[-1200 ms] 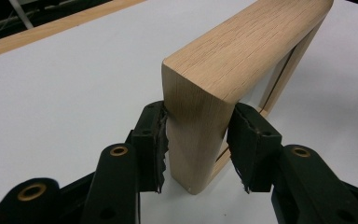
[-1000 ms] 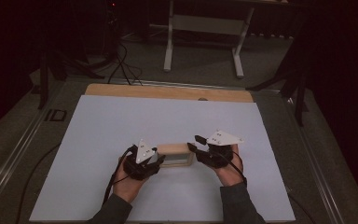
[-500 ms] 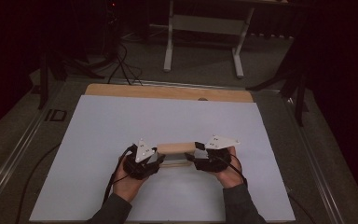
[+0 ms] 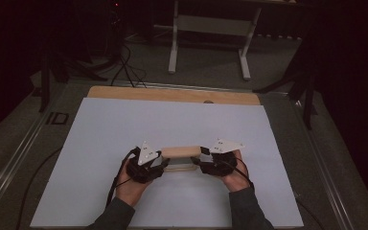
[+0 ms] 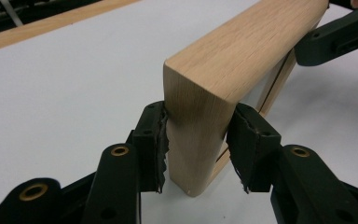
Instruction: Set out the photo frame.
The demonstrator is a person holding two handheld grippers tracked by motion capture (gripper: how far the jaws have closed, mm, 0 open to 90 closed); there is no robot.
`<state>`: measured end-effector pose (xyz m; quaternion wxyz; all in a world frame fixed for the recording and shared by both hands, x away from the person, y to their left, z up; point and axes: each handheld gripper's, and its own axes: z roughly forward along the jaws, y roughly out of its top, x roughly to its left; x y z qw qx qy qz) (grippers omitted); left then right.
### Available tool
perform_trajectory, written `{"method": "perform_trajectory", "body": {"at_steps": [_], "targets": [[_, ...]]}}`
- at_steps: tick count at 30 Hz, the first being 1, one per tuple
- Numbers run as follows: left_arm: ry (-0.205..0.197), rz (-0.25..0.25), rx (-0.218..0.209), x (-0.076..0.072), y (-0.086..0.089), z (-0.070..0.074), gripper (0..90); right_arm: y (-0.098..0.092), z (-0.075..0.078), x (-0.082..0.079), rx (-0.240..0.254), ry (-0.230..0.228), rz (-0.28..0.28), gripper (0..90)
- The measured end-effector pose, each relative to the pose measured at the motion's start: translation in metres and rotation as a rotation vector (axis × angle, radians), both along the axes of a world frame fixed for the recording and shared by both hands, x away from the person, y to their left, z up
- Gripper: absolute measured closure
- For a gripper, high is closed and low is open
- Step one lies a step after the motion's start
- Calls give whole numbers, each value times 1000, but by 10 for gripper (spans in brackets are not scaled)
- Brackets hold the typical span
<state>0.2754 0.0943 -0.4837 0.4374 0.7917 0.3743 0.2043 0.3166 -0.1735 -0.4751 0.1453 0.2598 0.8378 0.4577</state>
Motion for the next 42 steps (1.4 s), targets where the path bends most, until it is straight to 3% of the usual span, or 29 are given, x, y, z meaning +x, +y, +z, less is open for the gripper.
{"method": "perform_trajectory", "body": {"at_steps": [23,33,42], "targets": [[-16,-5,1,5,7,4,577,7,-1,0,-24,-30,-5,546],[-19,5,12,14,17,6,572,19,-1,7,-34,-38,-11,550],[-13,13,-14,32,25,4,557,29,-1,19,-28,-32,-43,553]]}}
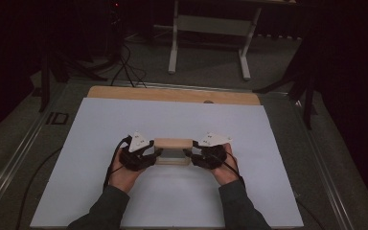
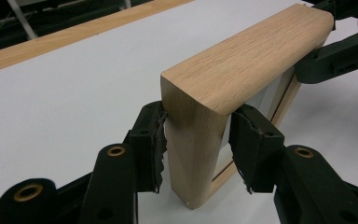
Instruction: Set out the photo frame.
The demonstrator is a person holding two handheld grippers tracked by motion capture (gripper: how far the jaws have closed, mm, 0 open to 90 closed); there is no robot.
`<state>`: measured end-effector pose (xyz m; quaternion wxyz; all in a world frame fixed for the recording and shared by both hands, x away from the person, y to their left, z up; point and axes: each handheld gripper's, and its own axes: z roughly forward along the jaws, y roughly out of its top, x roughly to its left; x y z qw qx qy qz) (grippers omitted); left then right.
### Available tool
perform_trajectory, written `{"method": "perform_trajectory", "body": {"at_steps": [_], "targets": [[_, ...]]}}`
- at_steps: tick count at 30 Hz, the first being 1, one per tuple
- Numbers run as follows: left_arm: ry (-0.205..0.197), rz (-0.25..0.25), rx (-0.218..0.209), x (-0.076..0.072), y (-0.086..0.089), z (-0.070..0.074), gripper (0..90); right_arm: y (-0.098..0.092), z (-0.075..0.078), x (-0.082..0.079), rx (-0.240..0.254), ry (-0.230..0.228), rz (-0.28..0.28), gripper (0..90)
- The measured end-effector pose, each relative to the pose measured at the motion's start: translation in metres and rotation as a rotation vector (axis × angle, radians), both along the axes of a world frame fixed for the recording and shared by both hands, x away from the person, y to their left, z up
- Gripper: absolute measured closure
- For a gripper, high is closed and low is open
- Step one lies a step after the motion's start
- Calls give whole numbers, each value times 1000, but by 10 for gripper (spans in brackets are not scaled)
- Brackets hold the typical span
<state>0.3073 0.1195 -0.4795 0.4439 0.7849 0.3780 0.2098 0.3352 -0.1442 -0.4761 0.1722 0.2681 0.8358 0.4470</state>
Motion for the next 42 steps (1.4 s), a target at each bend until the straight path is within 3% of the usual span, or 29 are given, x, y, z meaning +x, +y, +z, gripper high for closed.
{"method": "perform_trajectory", "body": {"at_steps": [5,9,10,12,24,33,42], "targets": [[-14,7,19,9,1,2,554,5,1,8,-10,1,-13,553],[-6,23,7,14,4,0,553,7,1,13,-9,6,-21,555],[-13,58,-10,17,6,0,609,9,2,15,-6,7,-25,572],[-4,62,-21,19,8,1,630,9,2,17,17,19,-25,575],[-2,42,-42,24,9,-4,568,9,1,23,2,0,-8,571],[7,23,-53,31,10,-6,541,12,4,30,-57,-36,-8,561],[14,31,-55,38,8,-6,539,13,4,37,-55,-27,-24,559]]}}
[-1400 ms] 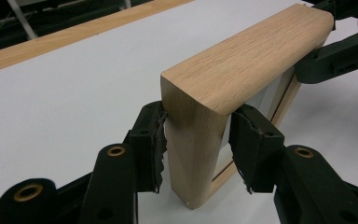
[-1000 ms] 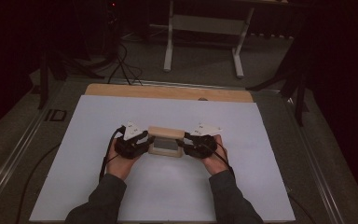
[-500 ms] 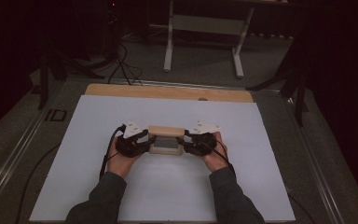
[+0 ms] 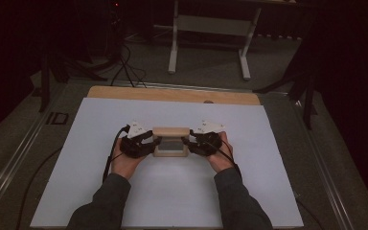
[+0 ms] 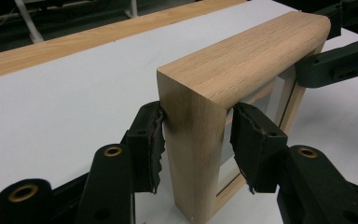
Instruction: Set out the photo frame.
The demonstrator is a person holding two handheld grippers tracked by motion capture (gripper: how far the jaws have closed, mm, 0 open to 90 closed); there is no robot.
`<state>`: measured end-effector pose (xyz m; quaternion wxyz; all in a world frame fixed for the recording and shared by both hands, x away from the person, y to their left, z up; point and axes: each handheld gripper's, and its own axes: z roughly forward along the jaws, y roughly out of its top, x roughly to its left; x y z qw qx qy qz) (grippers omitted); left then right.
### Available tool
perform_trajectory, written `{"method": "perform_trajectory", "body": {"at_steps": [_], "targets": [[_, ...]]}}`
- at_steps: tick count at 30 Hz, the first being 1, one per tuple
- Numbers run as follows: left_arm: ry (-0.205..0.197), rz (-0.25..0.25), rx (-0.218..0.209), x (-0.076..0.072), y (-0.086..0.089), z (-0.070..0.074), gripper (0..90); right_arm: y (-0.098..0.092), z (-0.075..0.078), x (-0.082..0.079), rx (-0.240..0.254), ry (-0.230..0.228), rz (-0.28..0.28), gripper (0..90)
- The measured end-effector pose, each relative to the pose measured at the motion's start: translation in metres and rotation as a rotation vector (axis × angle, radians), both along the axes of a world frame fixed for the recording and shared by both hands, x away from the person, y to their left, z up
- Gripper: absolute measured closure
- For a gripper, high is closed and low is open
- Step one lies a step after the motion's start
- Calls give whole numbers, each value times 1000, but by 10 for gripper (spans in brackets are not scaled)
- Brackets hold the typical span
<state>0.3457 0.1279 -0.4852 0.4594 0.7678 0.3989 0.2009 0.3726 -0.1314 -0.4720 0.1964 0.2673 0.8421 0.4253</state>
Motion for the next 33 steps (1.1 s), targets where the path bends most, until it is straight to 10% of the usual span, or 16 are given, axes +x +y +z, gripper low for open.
{"method": "perform_trajectory", "body": {"at_steps": [33], "targets": [[50,9,-34,21,-4,-8,493,-1,-6,17,36,59,-52,531]]}}
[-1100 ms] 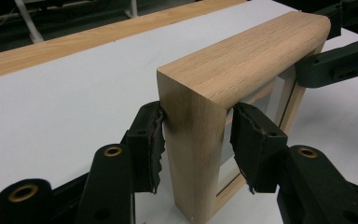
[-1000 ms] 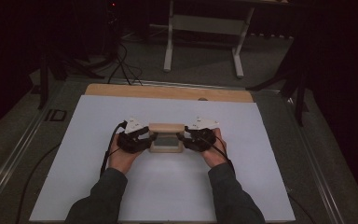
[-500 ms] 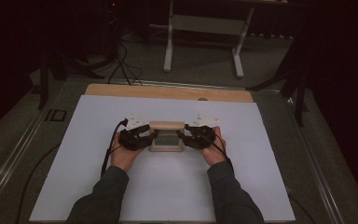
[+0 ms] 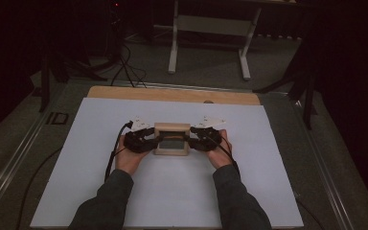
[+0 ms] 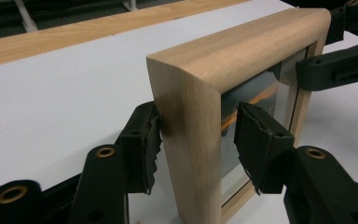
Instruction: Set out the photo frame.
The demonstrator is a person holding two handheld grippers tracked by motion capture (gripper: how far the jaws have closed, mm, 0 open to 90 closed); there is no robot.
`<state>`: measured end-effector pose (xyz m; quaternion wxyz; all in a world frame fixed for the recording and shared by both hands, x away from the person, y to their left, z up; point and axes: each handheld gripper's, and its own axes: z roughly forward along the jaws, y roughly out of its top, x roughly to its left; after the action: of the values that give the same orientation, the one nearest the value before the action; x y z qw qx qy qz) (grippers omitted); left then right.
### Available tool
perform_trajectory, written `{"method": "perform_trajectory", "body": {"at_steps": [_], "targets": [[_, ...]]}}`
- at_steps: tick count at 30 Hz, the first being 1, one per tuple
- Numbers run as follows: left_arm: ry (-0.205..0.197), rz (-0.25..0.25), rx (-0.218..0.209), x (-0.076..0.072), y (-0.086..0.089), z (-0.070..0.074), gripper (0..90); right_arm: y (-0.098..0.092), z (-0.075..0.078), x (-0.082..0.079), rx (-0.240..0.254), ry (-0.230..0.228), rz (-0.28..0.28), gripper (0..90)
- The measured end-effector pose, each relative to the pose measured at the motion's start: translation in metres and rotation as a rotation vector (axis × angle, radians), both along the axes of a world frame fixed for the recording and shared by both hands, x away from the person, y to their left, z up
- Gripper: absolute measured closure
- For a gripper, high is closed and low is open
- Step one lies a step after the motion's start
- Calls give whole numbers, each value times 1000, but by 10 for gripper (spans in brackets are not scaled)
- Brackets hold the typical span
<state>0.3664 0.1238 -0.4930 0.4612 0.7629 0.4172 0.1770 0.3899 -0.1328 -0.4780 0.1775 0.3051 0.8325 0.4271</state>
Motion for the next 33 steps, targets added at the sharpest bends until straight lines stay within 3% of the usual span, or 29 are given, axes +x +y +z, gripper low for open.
{"method": "perform_trajectory", "body": {"at_steps": [6,18,21,33], "targets": [[12,-6,-6,2,0,-2,455,0,-5,2,-6,29,-7,484],[29,-5,-8,1,2,-1,396,0,-8,-1,-9,43,-1,446],[44,1,-16,-2,6,3,354,-3,-8,-3,-7,72,9,411],[1,20,-28,-16,23,13,334,-17,8,-12,30,66,-10,290]]}}
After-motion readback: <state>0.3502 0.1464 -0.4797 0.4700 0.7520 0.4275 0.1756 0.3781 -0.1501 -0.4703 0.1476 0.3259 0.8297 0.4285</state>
